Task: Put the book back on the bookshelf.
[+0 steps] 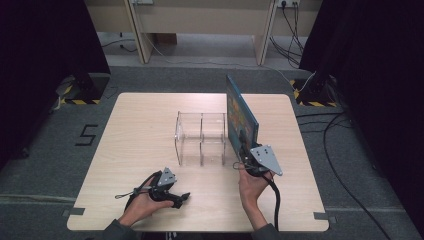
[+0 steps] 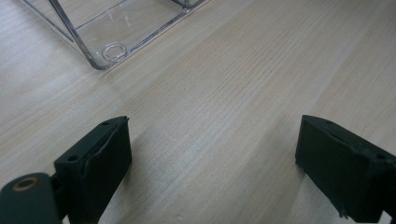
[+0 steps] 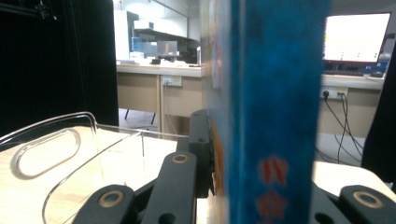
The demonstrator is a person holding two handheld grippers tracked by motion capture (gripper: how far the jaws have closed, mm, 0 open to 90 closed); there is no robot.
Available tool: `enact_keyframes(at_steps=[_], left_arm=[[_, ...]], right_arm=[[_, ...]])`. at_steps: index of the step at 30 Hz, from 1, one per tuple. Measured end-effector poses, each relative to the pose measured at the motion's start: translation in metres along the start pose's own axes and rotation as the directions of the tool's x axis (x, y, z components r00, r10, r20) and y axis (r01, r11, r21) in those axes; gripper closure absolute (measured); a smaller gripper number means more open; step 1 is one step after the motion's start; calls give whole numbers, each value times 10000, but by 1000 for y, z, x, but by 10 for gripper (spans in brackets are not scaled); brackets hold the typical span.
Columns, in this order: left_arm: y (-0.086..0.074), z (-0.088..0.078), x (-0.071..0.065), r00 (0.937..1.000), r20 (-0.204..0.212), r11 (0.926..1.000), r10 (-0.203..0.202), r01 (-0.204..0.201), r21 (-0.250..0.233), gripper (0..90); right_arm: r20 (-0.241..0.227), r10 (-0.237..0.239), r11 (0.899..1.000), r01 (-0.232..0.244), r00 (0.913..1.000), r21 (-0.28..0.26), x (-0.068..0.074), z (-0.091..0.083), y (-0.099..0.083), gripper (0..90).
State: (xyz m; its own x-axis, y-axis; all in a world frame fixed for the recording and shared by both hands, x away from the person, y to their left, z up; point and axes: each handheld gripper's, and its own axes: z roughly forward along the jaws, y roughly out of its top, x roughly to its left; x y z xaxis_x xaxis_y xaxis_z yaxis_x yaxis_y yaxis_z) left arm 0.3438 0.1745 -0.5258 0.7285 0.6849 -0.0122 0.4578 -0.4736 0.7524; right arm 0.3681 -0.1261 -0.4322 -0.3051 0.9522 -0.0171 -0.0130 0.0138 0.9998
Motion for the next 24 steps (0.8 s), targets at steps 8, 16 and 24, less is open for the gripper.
enact_keyframes(at_steps=[8,16,24], left_arm=[[0,0,0,10000,19,10000,16,-16,0,97],[0,0,-1,10000,20,10000,14,-14,1,97],[0,0,0,10000,21,10000,13,-13,2,97]], right_arm=[[-86,802,9964,-799,9967,297,-5,-12,-4,782],[-399,787,9960,-769,9961,450,-8,-22,-3,737],[-550,2059,9774,-2026,9770,608,-12,-26,-4,716]])
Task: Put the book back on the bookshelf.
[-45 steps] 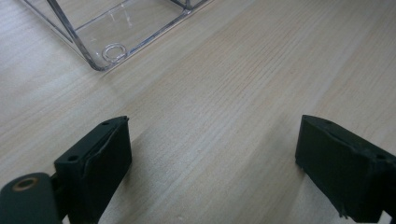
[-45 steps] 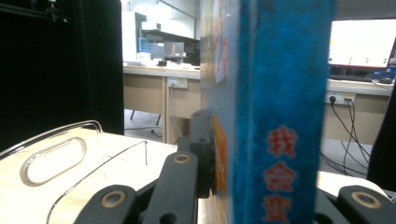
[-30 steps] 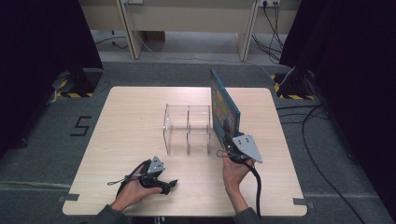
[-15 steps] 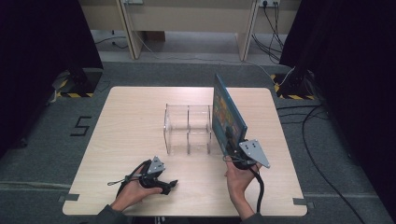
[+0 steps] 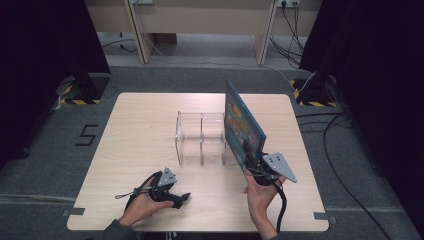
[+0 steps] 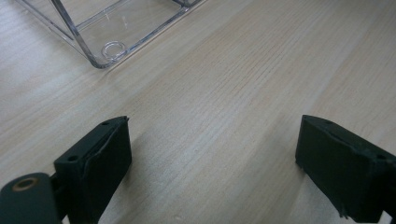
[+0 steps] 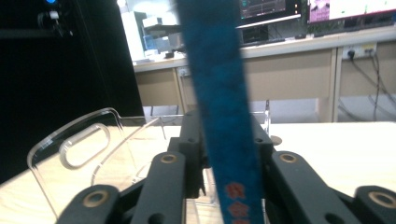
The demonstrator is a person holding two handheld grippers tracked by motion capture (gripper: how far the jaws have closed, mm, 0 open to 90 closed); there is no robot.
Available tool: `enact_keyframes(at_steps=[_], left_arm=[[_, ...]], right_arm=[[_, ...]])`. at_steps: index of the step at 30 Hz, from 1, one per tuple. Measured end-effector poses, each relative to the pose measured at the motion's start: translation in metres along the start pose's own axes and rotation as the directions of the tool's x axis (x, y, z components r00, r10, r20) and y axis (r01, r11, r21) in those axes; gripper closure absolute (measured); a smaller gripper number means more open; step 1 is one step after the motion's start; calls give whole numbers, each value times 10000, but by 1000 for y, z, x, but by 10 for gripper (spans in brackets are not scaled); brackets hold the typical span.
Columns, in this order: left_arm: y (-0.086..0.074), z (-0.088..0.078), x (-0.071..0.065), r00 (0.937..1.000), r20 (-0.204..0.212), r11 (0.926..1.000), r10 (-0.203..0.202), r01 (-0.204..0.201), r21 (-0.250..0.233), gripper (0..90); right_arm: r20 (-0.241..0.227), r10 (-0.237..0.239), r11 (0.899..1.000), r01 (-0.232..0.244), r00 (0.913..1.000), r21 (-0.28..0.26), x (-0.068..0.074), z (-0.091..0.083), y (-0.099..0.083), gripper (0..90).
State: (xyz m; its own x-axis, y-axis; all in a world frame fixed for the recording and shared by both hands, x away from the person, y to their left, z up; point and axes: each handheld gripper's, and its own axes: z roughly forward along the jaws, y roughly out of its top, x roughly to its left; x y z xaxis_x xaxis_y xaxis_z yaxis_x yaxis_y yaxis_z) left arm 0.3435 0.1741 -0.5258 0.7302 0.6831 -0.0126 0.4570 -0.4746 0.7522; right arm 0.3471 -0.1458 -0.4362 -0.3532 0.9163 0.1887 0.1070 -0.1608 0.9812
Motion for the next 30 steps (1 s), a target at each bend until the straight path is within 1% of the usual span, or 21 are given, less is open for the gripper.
enact_keyframes(at_steps=[1,4,7,8,10,11,12,14,15,16,18,20,21,23,24,25,26,27,28,29,30], left_arm=[[0,0,0,10000,-1,10000,1,-1,0,96],[0,0,0,10000,0,10000,0,0,0,96],[0,0,0,10000,0,10000,2,-2,0,96],[0,0,0,10000,-1,10000,0,0,-1,97],[0,0,0,10000,-1,10000,1,-1,-1,96],[0,0,0,10000,0,10000,2,-2,0,96],[0,0,0,10000,0,10000,-1,1,-3,97],[0,0,0,10000,-1,10000,-1,1,-2,96],[0,0,0,10000,-1,10000,-1,1,-2,96],[0,0,0,10000,0,10000,-4,4,-2,96],[0,0,0,10000,4,10000,-2,2,14,96],[0,0,0,10000,1,10000,-5,5,16,95],[0,0,0,10000,1,10000,-5,5,16,95],[0,0,0,10000,0,10000,-5,5,16,95],[0,0,0,10000,1,10000,-5,5,19,95],[0,0,0,10000,-1,10000,-2,2,17,95],[0,0,0,10000,0,10000,-4,4,17,95],[0,0,0,10000,-1,10000,-4,4,18,95],[0,0,0,10000,-1,10000,-5,5,18,95],[0,0,0,10000,-1,10000,-6,6,16,95],[0,0,0,10000,0,10000,-6,6,17,95]], right_arm=[[77,174,9998,-173,9998,-7,0,-1,0,699],[-53,732,9972,-731,9973,166,-2,-4,0,698],[-79,939,9954,-937,9956,179,-3,-7,0,644],[-58,986,9950,-985,9951,155,-4,-8,0,640],[-53,1027,9944,-1026,9947,243,-5,-10,-1,643],[-114,1042,9944,-1039,9945,206,-6,-10,-1,664],[-150,1159,9931,-1156,9931,222,-5,-11,-2,675],[-241,1542,9878,-1537,9877,234,-6,-13,-3,694],[-272,1911,9814,-1905,9812,231,-6,-13,-4,703],[-343,2370,9714,-2362,9709,258,-5,-14,-5,696],[-339,2613,9650,-2603,9647,317,-4,-15,-4,687],[-318,2942,9555,-2931,9552,332,-2,-14,-4,675],[-284,3136,9493,-3127,9491,325,-2,-14,-4,673],[-197,3196,9473,-3190,9474,283,-1,-13,-3,671],[-183,3363,9416,-3358,9416,251,-1,-13,-3,665],[-185,3571,9339,-3567,9339,237,-1,-13,-3,659],[-174,3707,9286,-3703,9286,227,-2,-13,-3,658],[-143,3768,9261,-3764,9262,236,-2,-14,-3,657],[-165,3918,9200,-3914,9199,209,-3,-14,-3,650],[-172,4121,9111,-4117,9110,201,-4,-14,-3,647],[-162,4254,9049,-4251,9048,217,-5,-14,-2,646]])
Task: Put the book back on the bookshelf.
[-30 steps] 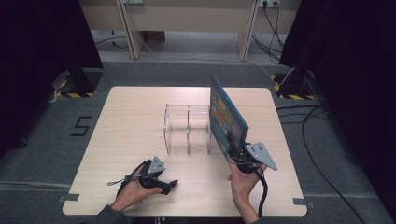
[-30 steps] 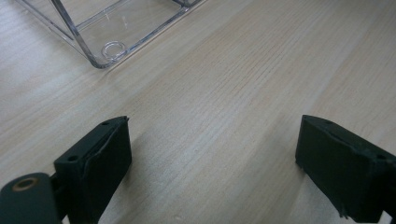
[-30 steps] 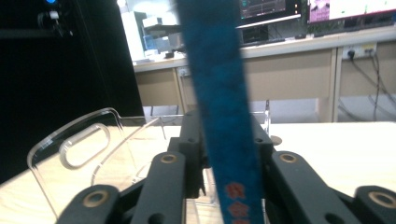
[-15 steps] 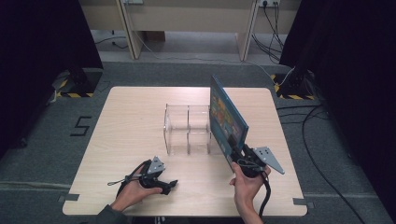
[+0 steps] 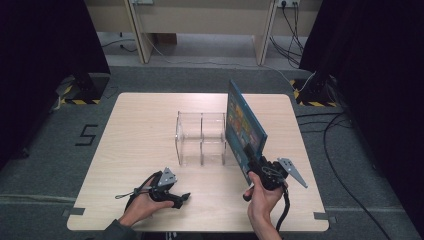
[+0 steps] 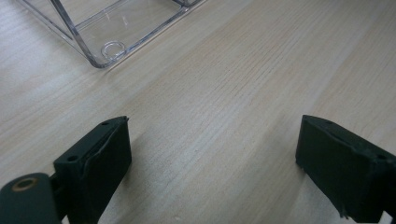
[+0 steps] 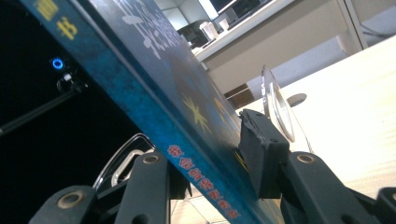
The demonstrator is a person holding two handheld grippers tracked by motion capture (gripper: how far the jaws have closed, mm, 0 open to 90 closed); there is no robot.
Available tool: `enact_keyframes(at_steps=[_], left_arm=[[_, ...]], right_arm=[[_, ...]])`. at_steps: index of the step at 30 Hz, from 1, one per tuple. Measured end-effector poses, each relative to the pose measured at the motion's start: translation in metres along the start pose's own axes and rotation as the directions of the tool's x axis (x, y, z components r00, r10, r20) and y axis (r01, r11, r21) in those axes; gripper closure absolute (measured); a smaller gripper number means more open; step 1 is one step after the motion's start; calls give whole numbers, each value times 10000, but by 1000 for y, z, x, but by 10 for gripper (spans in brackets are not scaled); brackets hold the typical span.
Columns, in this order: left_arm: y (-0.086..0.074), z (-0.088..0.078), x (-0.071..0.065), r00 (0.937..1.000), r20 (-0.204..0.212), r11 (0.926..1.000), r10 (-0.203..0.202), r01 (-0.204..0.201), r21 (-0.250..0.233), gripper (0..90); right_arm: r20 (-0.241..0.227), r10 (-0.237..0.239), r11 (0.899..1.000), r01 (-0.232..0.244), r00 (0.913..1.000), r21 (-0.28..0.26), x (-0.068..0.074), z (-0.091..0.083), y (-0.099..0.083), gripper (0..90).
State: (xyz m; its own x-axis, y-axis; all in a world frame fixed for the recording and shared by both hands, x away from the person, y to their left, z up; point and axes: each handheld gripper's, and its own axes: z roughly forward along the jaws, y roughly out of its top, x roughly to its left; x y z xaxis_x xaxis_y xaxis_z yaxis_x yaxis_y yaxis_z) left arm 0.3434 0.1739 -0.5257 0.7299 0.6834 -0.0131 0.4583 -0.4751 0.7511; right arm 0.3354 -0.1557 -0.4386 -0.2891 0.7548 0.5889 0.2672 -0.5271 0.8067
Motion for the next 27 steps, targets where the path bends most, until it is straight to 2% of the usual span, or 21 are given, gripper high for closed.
enact_keyframes(at_steps=[4,6,10,13,16,18,20,23,24,25,27], left_arm=[[0,0,0,10000,-3,10000,-3,3,2,95],[0,0,0,10000,-5,10000,-4,4,2,95],[0,0,0,10000,-2,10000,4,-4,8,95],[0,0,0,10000,-4,10000,7,-7,1,94],[0,0,0,10000,-6,10000,4,-4,2,95],[0,0,0,10000,-10,10000,-2,2,1,94],[0,0,-1,10000,-10,10000,-6,6,4,94],[0,0,-1,10000,-9,10000,-3,3,1,94],[0,0,-1,10000,-9,10000,-1,1,2,94],[0,0,-1,10000,-11,10000,-3,3,3,94],[0,0,-1,10000,-6,10000,4,-4,1,94]], right_arm=[[4,-69,10000,69,10000,-54,-1,-1,1,641],[53,-130,9999,130,9999,-28,-3,-2,2,604],[172,-761,9968,756,9970,239,-8,-8,3,581],[91,-1189,9914,1182,9929,570,-17,-13,5,563],[-8,-1632,9839,1628,9866,741,-24,-21,3,564],[-110,-2040,9735,2040,9789,1035,-27,-25,3,571],[-240,-2126,9703,2139,9768,1125,-28,-31,2,607],[-527,-2742,9502,2789,9602,1387,-24,-36,-1,616],[-633,-2875,9428,2940,9557,1574,-22,-37,-2,600],[-688,-2982,9374,3057,9520,1668,-20,-38,-3,622],[-770,-2987,9357,3077,9513,1727,-18,-39,-5,626]])
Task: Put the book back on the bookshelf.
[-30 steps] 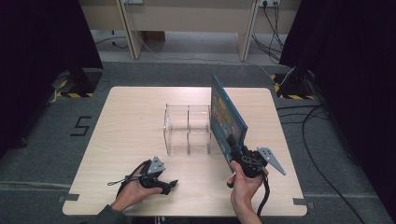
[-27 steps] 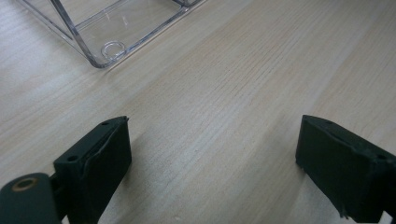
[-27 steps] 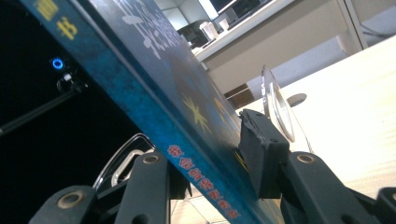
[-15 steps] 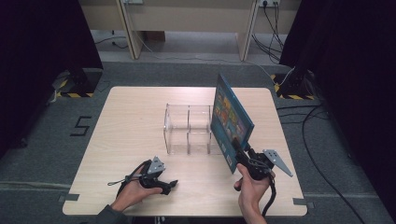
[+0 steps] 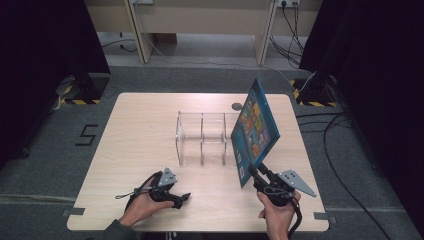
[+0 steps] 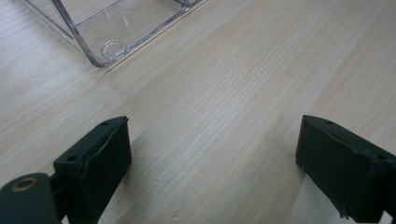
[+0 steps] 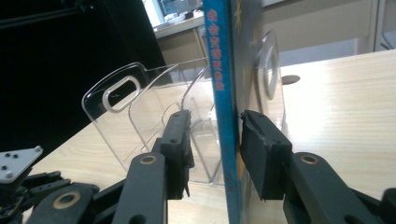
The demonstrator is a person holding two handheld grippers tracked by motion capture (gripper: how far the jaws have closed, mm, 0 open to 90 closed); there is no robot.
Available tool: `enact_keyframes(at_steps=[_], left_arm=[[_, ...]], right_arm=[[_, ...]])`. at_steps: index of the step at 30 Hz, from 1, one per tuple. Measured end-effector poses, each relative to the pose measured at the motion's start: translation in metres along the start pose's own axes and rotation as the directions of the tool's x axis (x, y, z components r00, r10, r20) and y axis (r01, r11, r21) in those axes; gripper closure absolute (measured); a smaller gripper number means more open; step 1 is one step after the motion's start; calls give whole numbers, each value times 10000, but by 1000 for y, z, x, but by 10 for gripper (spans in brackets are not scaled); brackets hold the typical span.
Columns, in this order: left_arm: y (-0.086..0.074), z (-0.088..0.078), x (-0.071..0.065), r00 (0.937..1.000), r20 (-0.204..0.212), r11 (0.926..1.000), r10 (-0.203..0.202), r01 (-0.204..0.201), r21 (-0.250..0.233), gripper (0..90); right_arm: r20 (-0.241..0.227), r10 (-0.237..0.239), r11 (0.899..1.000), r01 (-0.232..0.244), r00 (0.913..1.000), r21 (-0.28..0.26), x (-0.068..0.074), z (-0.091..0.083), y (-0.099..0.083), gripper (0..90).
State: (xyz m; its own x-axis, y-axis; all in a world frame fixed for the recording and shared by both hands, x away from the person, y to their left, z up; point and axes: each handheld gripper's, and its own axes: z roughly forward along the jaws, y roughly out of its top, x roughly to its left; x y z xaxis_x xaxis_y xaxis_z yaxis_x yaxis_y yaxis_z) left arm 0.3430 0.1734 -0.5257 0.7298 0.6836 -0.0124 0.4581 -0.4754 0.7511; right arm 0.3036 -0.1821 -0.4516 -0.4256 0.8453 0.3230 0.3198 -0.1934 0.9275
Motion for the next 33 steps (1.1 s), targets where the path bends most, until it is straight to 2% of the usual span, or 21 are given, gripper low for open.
enact_keyframes(at_steps=[5,8,10,17,22,27,33], left_arm=[[0,0,0,10000,16,10000,20,-20,9,94],[0,0,0,10000,34,10000,39,-39,5,94],[0,0,0,10000,36,10000,40,-40,8,94],[0,0,0,10000,38,10000,38,-38,6,94],[0,0,-1,10000,47,10000,40,-40,3,94],[0,0,-1,10000,70,10000,52,-52,7,94],[0,0,-1,9999,110,10000,81,-81,30,86]], right_arm=[[-197,260,9994,-255,9995,228,1,3,-5,592],[-371,123,9996,-113,9992,258,1,3,-6,571],[-510,221,9993,-206,9985,297,2,1,-7,571],[-615,167,9991,-142,9980,410,0,-1,-8,568],[-536,-297,9980,326,9981,551,-2,-5,-8,536],[-666,-381,9980,413,9971,475,-7,-15,-8,480],[-777,-820,9955,854,9936,421,-12,-29,-9,437]])
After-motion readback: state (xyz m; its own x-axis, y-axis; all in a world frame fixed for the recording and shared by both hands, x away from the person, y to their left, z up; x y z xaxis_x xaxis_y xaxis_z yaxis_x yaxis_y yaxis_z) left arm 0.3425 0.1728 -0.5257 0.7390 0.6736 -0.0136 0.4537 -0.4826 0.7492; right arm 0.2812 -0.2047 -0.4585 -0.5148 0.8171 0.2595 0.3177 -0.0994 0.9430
